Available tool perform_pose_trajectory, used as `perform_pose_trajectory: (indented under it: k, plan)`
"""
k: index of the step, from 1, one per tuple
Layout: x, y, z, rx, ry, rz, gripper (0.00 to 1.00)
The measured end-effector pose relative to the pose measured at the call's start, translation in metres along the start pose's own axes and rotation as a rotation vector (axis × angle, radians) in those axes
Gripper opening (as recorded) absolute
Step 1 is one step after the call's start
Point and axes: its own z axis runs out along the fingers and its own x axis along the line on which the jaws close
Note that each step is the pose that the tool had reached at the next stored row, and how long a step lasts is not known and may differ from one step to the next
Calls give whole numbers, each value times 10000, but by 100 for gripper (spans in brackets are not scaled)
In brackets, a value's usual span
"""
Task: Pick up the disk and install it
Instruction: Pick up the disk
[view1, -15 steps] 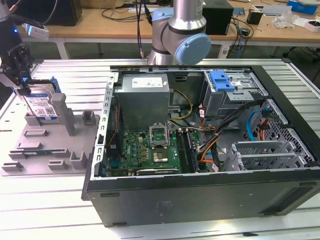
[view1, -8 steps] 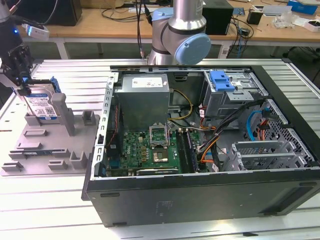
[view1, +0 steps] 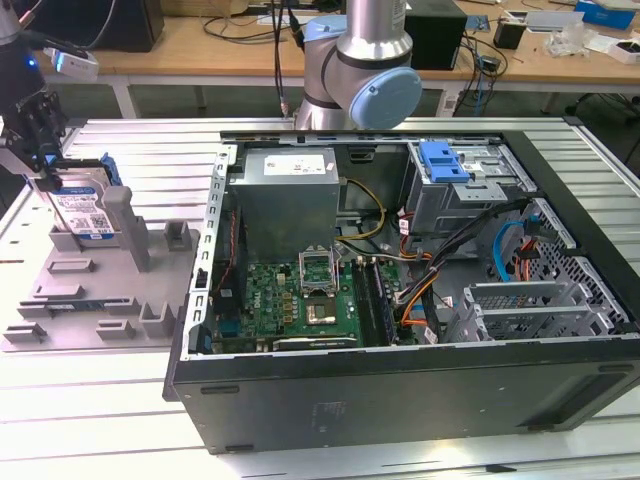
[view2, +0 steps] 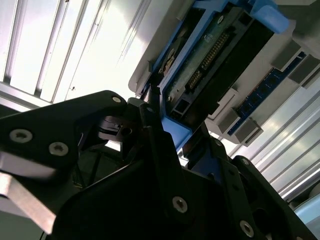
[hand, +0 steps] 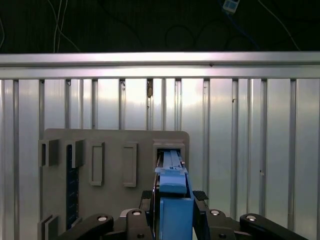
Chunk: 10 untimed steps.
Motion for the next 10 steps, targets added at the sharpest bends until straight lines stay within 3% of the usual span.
perform_pose_trajectory:
  k: [3,4,10]
  plan:
    - [0,0,0,0,0,-1,42]
    - [0,0,0,0,0,-1,37]
    - [0,0,0,0,0,-2,37]
